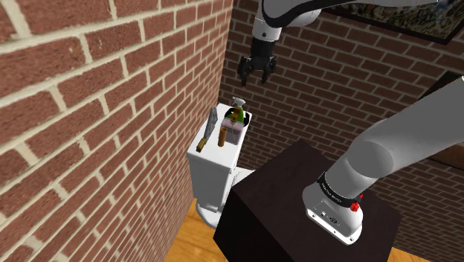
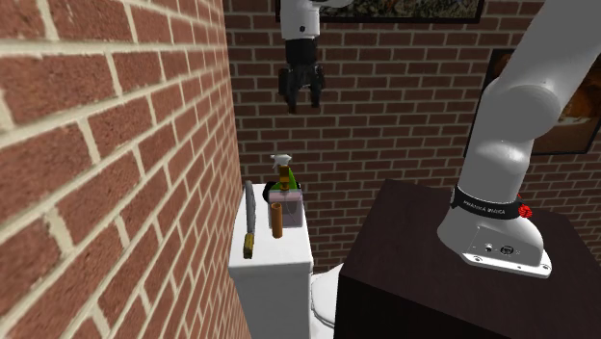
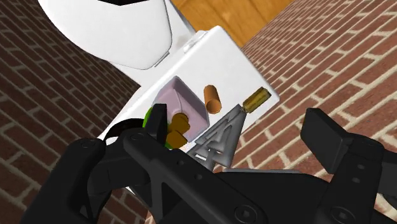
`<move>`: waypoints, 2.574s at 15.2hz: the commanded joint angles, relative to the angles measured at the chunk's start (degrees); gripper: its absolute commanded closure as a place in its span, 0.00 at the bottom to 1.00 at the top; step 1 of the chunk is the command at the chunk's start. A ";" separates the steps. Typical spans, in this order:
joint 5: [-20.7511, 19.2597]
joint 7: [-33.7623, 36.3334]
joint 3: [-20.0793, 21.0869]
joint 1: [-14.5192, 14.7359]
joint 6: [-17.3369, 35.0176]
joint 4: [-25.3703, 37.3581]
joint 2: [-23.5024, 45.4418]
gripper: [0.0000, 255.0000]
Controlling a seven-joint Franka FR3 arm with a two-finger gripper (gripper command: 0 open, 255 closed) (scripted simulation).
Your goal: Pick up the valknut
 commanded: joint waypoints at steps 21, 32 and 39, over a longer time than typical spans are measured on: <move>-1.92 29.65 -3.07 -1.01 12.10 34.88 50.10 0.00; -0.70 33.74 -4.84 -1.09 13.65 46.89 64.09 0.00; -0.67 33.57 -4.94 -1.12 13.95 47.31 64.84 1.00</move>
